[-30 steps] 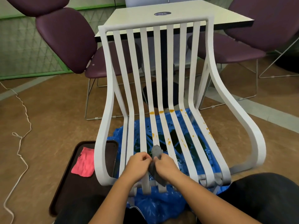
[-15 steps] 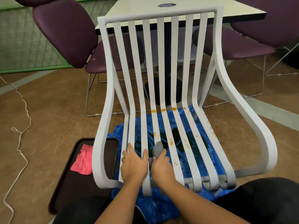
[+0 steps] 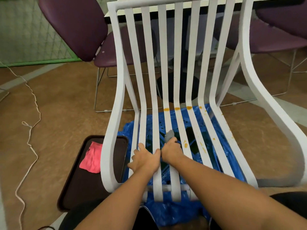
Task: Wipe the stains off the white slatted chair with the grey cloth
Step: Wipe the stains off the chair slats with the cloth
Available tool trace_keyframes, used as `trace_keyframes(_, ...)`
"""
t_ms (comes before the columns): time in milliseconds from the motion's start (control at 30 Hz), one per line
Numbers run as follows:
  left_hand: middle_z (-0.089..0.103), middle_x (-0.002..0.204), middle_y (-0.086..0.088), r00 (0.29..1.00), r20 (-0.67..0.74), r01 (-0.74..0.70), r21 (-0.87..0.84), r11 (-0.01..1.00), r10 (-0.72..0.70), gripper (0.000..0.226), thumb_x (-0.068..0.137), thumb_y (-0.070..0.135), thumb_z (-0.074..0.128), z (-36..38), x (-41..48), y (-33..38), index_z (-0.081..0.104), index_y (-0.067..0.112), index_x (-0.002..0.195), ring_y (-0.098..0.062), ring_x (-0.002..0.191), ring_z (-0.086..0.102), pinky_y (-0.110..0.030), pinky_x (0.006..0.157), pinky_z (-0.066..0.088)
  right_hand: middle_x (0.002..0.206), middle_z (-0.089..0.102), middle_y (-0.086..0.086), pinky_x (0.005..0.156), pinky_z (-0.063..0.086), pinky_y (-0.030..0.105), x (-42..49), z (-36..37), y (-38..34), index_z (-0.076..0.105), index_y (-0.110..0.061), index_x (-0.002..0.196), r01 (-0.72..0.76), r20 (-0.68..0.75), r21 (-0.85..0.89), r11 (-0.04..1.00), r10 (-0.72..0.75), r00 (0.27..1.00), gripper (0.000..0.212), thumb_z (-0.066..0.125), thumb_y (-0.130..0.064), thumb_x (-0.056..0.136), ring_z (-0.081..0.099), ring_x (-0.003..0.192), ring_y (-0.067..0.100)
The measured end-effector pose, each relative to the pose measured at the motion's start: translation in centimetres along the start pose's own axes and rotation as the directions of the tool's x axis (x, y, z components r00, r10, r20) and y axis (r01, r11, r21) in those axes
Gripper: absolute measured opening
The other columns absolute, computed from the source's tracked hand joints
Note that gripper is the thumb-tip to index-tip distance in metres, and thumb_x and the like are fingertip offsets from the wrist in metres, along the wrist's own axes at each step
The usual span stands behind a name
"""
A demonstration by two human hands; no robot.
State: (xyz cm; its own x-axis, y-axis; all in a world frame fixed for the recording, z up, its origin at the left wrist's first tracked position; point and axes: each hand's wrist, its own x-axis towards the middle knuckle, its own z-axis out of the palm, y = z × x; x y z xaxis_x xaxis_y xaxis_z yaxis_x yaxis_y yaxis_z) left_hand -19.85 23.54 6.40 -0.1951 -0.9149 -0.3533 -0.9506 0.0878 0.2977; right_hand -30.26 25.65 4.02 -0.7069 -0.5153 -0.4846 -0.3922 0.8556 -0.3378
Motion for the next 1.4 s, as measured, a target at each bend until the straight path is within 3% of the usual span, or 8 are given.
trace_keyframes(133,0.047,0.14,-0.014,0.987,-0.159,-0.02,0.117,0.993,0.039,0.079,0.096,0.068,0.03,1.4,-1.2,0.1,0.019,0.016,0.155,-0.031,0.124,0.049,-0.047,0.093,0.044,0.143,0.027,0.026,0.08,0.042,0.035,1.5,-0.5,-1.0,0.034,-0.002,0.146,0.061,0.089,-0.139,0.988,-0.049,0.995,0.062,0.054,-0.032,0.096,0.045,0.113,0.031)
trace_keyframes(267,0.051,0.137,-0.015,0.98,-0.193,-0.047,0.023,0.999,0.051,0.078,0.094,0.067,0.035,1.5,-1.1,-0.1,0.023,0.017,0.153,-0.03,0.121,0.052,-0.046,0.092,0.045,0.146,0.019,0.037,0.09,0.051,0.038,1.8,-0.8,-1.1,0.038,0.001,0.146,0.104,0.051,-0.257,0.961,-0.094,0.994,0.055,0.047,-0.03,0.1,0.044,0.124,0.041)
trace_keyframes(367,0.052,0.136,-0.016,0.979,-0.198,-0.044,-0.024,0.999,0.039,0.075,0.093,0.067,0.037,1.6,-1.1,-0.1,0.025,0.02,0.151,-0.03,0.12,0.053,-0.044,0.093,0.046,0.15,0.014,0.045,0.083,0.051,0.04,1.0,-0.5,-0.6,0.028,0.007,0.15,0.187,0.01,-0.258,0.948,-0.191,0.982,0.06,0.048,-0.021,0.101,0.044,0.124,0.047)
trace_keyframes(467,0.051,0.138,-0.016,0.979,-0.2,-0.034,-0.025,0.999,0.028,0.076,0.093,0.067,0.037,1.7,-0.9,-0.1,0.025,0.021,0.152,-0.03,0.121,0.053,-0.044,0.094,0.046,0.153,0.017,0.037,0.068,0.05,0.035,-0.3,-0.4,0.3,-0.001,-0.005,0.159,0.241,-0.085,-0.194,0.951,-0.261,0.962,0.078,0.048,-0.015,0.099,0.05,0.1,0.034)
trace_keyframes(700,0.051,0.137,-0.015,0.975,-0.222,-0.034,-0.012,0.999,0.03,0.076,0.094,0.067,0.035,1.8,-0.8,0.0,0.023,0.02,0.153,-0.028,0.121,0.053,-0.042,0.093,0.046,0.13,0.04,0.026,0.064,0.049,0.031,-0.3,-0.1,0.8,-0.019,-0.015,0.157,0.206,-0.119,-0.061,0.977,-0.212,0.97,0.088,0.048,-0.026,0.101,0.05,0.066,0.02)
trace_keyframes(933,0.049,0.137,-0.015,0.974,-0.221,-0.046,0.001,0.999,0.045,0.077,0.095,0.066,0.035,2.0,-0.8,0.0,0.021,0.019,0.155,-0.028,0.121,0.051,-0.042,0.094,0.045,0.152,0.025,0.031,0.079,0.055,0.036,3.1,-1.9,-1.0,-0.021,-0.001,0.153,0.281,-0.058,-0.226,0.933,-0.301,0.952,0.095,0.053,-0.015,0.095,0.054,0.113,0.035)
trace_keyframes(1067,0.049,0.136,-0.013,0.973,-0.226,-0.047,0.016,0.999,0.05,0.078,0.096,0.066,0.033,2.0,-0.9,-0.1,0.018,0.019,0.156,-0.026,0.12,0.051,-0.041,0.093,0.046,0.15,0.027,0.037,0.093,0.052,0.042,5.2,-3.4,-2.4,-0.026,-0.006,0.152,0.236,-0.036,-0.202,0.951,-0.248,0.968,0.099,0.054,-0.016,0.097,0.054,0.123,0.04)
trace_keyframes(1400,0.048,0.135,-0.009,0.973,-0.23,-0.034,0.007,0.999,0.035,0.078,0.095,0.066,0.032,1.9,-0.9,0.2,0.017,0.023,0.157,-0.023,0.119,0.051,-0.039,0.094,0.047,0.153,0.023,0.033,0.092,0.05,0.047,11.3,-4.5,-5.0,-0.023,-0.01,0.155,0.228,0.016,-0.125,0.966,-0.228,0.974,0.099,0.056,-0.018,0.095,0.05,0.124,0.044)
